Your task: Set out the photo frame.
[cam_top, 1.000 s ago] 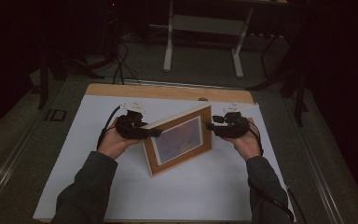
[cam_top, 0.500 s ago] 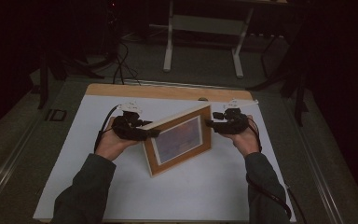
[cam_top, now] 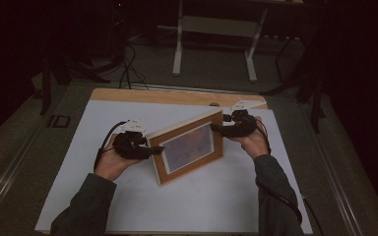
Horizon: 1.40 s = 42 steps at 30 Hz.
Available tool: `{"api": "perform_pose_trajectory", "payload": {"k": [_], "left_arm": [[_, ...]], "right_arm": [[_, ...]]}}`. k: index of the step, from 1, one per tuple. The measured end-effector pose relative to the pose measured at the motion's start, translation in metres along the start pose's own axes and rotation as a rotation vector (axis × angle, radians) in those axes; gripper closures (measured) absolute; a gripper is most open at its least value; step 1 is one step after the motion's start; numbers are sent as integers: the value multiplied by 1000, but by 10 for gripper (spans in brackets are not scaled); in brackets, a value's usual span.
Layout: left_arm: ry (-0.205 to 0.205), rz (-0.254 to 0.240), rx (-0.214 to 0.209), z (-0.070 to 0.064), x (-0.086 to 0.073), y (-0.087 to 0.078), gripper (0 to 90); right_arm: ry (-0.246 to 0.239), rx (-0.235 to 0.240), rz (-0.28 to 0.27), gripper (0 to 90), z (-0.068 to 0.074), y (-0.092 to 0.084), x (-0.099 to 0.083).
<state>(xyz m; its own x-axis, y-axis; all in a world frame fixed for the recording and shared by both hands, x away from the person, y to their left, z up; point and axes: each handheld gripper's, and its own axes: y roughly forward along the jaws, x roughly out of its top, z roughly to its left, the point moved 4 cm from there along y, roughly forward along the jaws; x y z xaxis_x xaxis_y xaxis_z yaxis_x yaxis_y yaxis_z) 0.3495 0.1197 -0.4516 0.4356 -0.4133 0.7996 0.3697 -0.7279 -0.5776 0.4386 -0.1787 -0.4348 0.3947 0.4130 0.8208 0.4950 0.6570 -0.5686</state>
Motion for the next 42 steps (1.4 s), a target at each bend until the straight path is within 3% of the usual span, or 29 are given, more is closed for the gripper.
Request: {"api": "perform_pose_trajectory", "payload": {"k": [2, 11, 18, 22, 28, 42], "left_arm": [[20, 18, -4, -1, 1, -1, 684], [53, 72, -54, 4, 5, 0, 687], [78, 120, -51, 7, 8, 0, 684], [56, 111, -48, 11, 8, -1, 689], [10, 101, -7, 16, 10, 0, 701], [-22, 79, 27, 19, 11, 3, 696]], "right_arm": [[-5, 8, -2, 352, 1, 2, 1], [5, 40, 4, 344, -5, 4, 0], [30, 83, -16, 343, -6, 7, -1], [44, 98, -17, 402, -5, 6, -1], [76, 113, -33, 485, -8, 1, -5], [88, 111, -26, 534, -10, -5, -9]]}}
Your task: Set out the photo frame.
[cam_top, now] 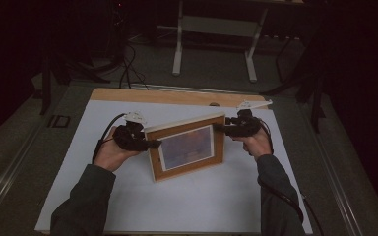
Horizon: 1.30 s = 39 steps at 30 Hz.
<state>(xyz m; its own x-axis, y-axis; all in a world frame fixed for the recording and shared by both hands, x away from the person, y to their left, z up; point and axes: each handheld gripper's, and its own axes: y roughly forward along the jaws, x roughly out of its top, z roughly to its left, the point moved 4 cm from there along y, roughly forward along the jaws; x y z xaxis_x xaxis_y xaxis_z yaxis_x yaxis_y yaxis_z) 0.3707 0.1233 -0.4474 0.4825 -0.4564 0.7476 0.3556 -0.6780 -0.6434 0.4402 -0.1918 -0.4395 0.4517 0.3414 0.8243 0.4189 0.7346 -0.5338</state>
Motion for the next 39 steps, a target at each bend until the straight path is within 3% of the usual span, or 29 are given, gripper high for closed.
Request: {"api": "perform_pose_trajectory", "payload": {"k": [17, 23, 28, 33, 39], "left_arm": [[-12, -16, 34, 4, 3, 1, 670], [-16, -37, 68, 10, 5, 3, 637], [-48, -69, 98, 16, 9, 7, 601], [-72, -114, 94, 23, 13, 10, 572], [-72, -126, 87, 26, 16, 13, 548]], "right_arm": [[1, -25, -7, 549, 1, -1, 0], [4, -45, -14, 555, 1, -1, 0], [22, -72, -23, 565, 1, -1, 0], [34, -99, -36, 579, 3, -4, -2], [43, -131, -37, 590, 6, -9, -5]]}}
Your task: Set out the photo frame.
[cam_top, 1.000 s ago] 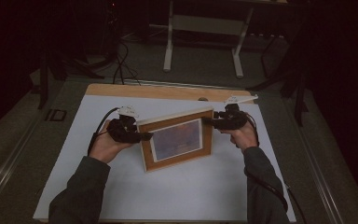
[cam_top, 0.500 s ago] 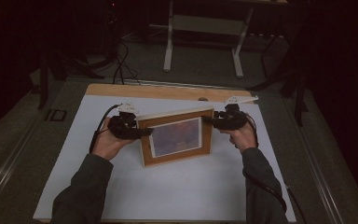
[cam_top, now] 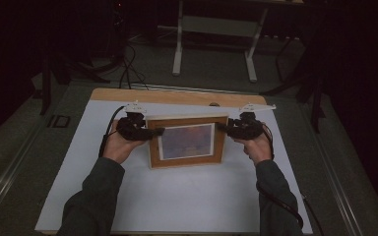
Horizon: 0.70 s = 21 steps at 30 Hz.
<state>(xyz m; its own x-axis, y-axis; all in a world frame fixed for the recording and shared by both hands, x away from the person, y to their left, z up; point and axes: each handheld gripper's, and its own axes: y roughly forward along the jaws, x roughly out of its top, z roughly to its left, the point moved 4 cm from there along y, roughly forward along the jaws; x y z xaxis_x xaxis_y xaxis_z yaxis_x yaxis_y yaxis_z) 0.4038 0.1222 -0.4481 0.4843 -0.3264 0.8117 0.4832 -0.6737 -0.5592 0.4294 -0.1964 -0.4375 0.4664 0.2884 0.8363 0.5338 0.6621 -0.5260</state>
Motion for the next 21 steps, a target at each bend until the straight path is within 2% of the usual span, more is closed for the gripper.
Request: {"api": "perform_pose_trajectory", "payload": {"k": [7, 11, 21], "left_arm": [[-9, -15, -35, 4, 2, 6, 526], [-11, -13, -52, 6, 2, 7, 524], [-17, -1, -49, 7, 2, 4, 518]], "right_arm": [[7, -30, 38, 611, 5, -8, -4], [22, -30, 39, 613, 6, -11, -7], [40, -17, 35, 618, 8, -11, -9]]}}
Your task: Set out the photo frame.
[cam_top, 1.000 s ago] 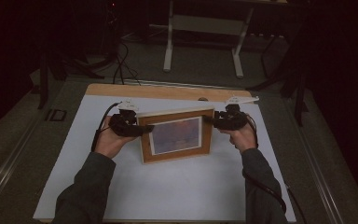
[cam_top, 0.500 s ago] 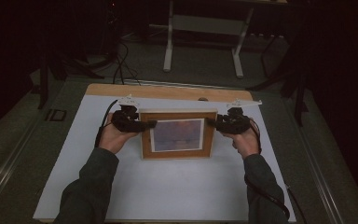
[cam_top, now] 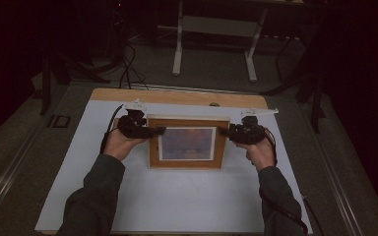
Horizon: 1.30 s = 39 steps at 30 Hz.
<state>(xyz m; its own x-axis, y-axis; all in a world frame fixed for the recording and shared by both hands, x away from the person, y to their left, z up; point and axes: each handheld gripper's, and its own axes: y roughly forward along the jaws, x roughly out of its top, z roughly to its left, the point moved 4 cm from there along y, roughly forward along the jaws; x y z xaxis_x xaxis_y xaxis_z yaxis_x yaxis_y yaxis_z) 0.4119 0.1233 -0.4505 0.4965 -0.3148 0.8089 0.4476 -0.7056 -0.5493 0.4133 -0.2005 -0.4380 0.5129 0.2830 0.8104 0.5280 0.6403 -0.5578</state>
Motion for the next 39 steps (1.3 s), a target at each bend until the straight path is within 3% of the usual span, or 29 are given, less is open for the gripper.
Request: {"api": "perform_pose_trajectory", "payload": {"k": [8, 20, 25, 31, 33, 34, 39], "left_arm": [[-28, -6, 1, -1, -2, -3, 512], [-38, 8, 0, -3, -3, -5, 511], [-34, 21, 4, -3, -6, -6, 465], [-42, 0, 19, -2, -10, -15, 460], [-38, -7, 25, -2, -10, -20, 466], [-26, -10, 52, -3, -11, -26, 472], [-19, -15, 61, -5, -16, -40, 490]], "right_arm": [[-7, 7, 10, 617, 2, 1, 2], [-18, 6, 15, 604, 3, 2, 3], [-19, -4, 12, 562, 3, -2, 1], [-20, 6, 10, 546, 2, -10, -6], [-27, 6, 20, 574, 2, -12, -6], [-33, 5, 30, 587, 3, -13, -6], [-46, 5, 43, 636, 3, -20, -6]]}}
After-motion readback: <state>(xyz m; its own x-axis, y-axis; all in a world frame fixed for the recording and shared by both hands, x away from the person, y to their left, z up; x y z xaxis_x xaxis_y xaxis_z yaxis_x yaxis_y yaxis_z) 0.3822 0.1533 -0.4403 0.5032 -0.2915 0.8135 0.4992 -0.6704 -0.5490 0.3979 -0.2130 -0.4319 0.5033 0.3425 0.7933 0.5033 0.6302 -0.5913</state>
